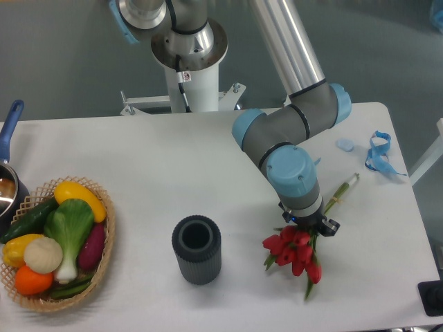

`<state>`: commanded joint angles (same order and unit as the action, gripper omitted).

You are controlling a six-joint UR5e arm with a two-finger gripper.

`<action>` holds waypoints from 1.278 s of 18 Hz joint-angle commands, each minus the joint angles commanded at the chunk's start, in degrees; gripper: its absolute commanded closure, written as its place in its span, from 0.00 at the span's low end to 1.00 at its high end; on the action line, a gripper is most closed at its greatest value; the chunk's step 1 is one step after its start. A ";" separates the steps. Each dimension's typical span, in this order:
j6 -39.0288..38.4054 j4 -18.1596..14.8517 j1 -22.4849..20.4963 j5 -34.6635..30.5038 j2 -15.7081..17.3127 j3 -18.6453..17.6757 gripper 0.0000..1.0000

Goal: Place the flowers on the table
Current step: 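Lower the tulips onto the table beside the black container, then open the gripper to release the tulip stems, then raise the open gripper up away from the tulips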

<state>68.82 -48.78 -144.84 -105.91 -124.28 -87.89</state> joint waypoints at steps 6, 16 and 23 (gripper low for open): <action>0.00 1.23 -0.26 0.87 2.19 0.79 0.00; 2.80 -0.61 -11.33 19.41 12.39 4.22 0.00; 25.90 -10.81 -19.85 24.26 16.78 3.08 0.00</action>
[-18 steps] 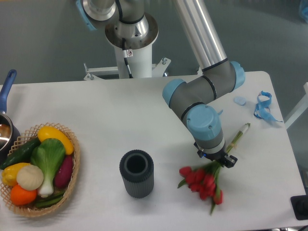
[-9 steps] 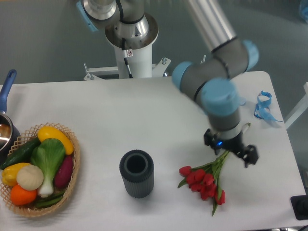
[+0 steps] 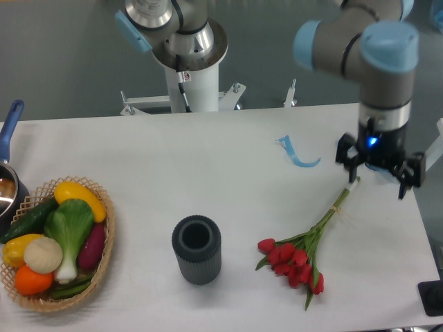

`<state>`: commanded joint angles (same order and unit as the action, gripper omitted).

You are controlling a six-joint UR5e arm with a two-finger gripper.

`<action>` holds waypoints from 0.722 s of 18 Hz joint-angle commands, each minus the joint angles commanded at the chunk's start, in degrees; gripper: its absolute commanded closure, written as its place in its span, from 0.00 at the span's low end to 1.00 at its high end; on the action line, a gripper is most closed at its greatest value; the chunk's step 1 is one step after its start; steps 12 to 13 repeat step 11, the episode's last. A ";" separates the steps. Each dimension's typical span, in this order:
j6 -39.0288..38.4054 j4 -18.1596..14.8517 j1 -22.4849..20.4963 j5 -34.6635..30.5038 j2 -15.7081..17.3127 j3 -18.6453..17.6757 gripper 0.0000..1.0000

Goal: Place the flowers on the table
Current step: 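Raise the open gripper up away from the tulips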

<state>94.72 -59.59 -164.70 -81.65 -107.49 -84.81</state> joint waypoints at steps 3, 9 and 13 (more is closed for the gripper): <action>6.07 0.08 -2.55 -0.09 0.00 -1.14 0.00; 15.92 0.00 -9.06 0.18 -0.09 -4.22 0.00; 16.90 -0.09 -9.68 0.18 -0.17 -4.22 0.00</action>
